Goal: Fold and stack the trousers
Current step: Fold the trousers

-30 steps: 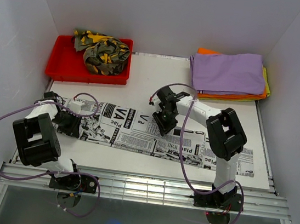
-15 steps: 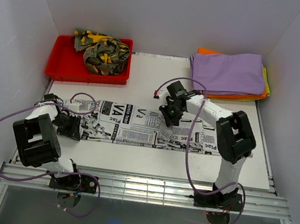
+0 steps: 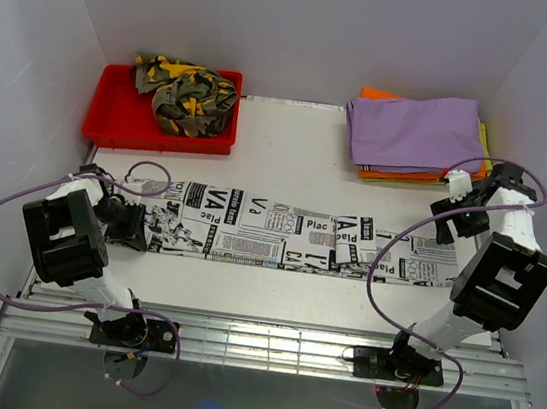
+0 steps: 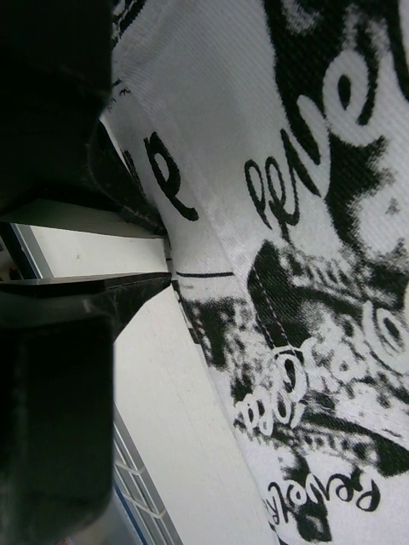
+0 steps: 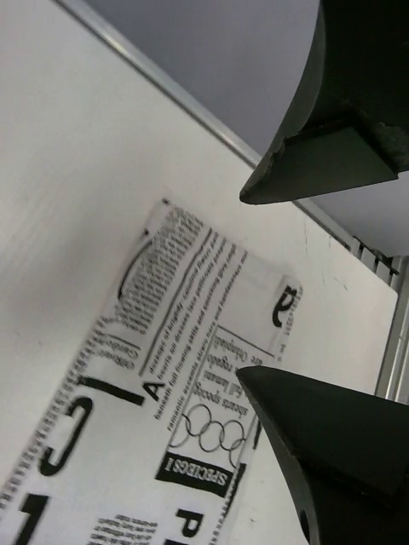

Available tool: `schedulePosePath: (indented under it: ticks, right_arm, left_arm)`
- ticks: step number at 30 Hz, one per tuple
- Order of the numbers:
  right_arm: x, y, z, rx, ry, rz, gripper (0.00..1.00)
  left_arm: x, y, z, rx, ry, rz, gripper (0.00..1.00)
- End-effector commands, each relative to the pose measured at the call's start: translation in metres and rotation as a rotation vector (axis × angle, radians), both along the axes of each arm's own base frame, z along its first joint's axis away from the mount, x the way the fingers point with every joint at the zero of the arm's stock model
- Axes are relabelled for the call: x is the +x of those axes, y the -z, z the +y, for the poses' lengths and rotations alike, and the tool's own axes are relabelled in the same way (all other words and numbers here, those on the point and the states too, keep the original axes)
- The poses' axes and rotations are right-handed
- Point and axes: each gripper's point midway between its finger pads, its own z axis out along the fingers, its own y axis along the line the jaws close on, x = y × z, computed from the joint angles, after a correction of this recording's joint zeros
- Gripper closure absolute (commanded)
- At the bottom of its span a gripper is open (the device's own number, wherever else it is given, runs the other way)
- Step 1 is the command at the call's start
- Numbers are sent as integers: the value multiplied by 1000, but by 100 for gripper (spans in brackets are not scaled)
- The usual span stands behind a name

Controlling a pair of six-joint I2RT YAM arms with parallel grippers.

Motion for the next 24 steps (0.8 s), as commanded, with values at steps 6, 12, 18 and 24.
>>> schedulePosePath:
  ticks: [6, 12, 18, 24]
  right_arm:
    - [4, -27, 92, 610, 241, 144, 21]
    - [10, 2, 124, 636, 326, 140, 23]
    - [0, 31, 153, 667, 353, 217, 21]
    - [-11, 53, 169, 705, 371, 305, 29]
  left_arm:
    - [17, 2, 4, 7, -1, -72, 66]
    - [16, 0, 5, 19, -3, -75, 66]
    - [17, -3, 7, 29, 1, -80, 65]
    - [20, -3, 7, 24, -3, -80, 65]
